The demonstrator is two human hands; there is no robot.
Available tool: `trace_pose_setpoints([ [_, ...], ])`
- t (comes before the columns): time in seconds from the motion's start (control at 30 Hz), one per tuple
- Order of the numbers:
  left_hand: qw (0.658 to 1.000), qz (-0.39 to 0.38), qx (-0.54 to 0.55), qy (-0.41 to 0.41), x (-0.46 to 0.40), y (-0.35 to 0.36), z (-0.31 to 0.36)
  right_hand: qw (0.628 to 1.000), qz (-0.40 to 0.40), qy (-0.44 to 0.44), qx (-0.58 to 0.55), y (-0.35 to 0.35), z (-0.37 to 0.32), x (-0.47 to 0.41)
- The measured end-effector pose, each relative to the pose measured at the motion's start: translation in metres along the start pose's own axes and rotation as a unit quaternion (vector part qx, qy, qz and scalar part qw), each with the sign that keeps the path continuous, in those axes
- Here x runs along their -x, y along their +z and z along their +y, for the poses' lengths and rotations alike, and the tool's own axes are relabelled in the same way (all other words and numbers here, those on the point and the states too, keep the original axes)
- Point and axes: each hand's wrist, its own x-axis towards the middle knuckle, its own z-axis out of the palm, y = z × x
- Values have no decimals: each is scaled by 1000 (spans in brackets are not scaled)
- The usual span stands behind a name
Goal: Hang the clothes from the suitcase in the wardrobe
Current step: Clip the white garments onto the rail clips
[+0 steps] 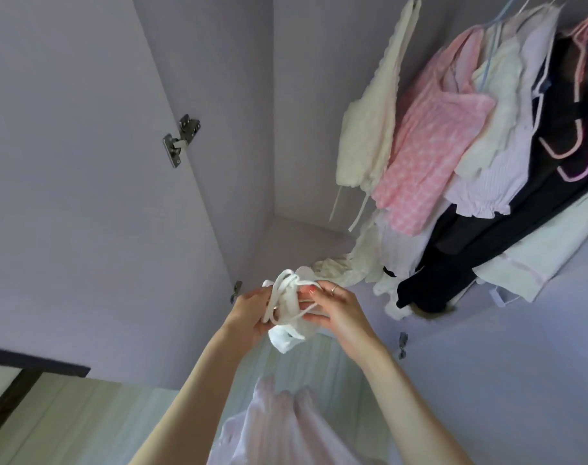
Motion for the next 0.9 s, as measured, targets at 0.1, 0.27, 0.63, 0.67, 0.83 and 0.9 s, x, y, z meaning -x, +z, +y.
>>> trace_pose_setpoints([
  [0.1,1000,-18,-5,17,-10,3,13,1000,-2,-15,-9,3,-13,-9],
  [0.27,992,-79,-74,59,-21,-2,44,998,13,-37,-51,13,-23,-25],
  [0.63,986,-19,-128,106,-50,-16,71,988,115,19,-99,15,-36,-43],
  [0.67,985,-5,-129,112,-52,-17,75,985,129,36,-111,11,-38,-45],
  [0.83,985,-39,-101,137,-52,-17,85,978,131,72,-143,6,-44,-53],
  [0.9,980,-87,-106,143,-50,-11,83,981,111,63,-147,9,-47,-52],
])
